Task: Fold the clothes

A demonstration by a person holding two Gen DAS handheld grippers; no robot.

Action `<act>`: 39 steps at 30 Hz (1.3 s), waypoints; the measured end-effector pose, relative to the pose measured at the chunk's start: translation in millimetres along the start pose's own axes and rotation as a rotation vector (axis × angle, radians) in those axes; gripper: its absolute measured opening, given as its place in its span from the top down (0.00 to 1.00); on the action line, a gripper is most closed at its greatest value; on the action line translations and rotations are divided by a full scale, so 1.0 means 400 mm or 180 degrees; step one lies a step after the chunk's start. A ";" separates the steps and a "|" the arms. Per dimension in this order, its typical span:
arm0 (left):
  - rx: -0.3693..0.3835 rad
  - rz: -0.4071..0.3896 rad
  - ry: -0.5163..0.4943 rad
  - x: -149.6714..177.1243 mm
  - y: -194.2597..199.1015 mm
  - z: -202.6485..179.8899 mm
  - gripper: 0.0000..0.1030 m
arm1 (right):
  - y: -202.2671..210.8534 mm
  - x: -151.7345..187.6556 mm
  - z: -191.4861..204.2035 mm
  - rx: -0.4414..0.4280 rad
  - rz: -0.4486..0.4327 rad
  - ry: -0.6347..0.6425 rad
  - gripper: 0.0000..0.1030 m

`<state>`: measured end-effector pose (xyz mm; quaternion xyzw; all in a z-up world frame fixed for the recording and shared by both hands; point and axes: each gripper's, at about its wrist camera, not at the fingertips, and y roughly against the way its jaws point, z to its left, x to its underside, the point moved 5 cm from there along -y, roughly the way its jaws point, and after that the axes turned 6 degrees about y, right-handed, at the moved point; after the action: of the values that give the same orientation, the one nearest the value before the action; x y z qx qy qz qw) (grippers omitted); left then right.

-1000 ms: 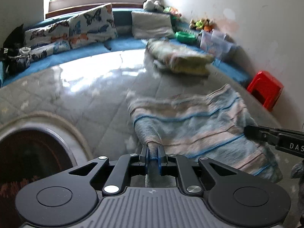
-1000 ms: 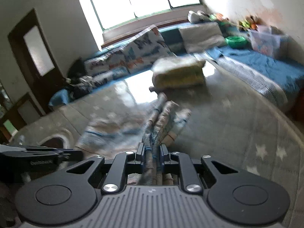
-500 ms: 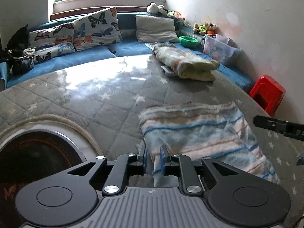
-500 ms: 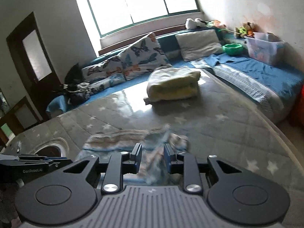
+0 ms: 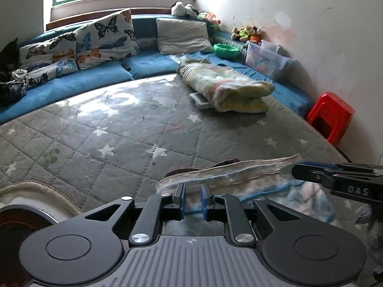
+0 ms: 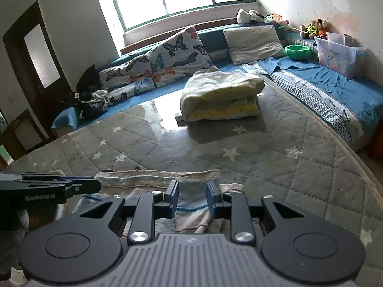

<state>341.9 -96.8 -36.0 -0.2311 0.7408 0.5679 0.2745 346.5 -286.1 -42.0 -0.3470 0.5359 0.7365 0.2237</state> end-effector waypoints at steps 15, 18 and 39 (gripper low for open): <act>0.0341 -0.0010 -0.0118 -0.011 -0.014 -0.077 0.85 | 0.040 0.001 0.031 -0.0135 -0.0055 0.0125 0.76; 0.0279 0.0117 -0.0076 0.006 -0.058 -0.077 0.85 | 0.041 0.021 0.032 -0.0127 0.0031 0.0155 0.76; 0.0498 0.0049 -0.0322 0.226 0.183 -0.098 0.85 | 0.215 0.171 0.126 -0.0234 0.0106 0.0521 0.74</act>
<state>221.3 -119.3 -36.2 -0.1743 0.7698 0.5213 0.3244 227.5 -269.3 -29.5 -0.4051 0.5307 0.7284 0.1540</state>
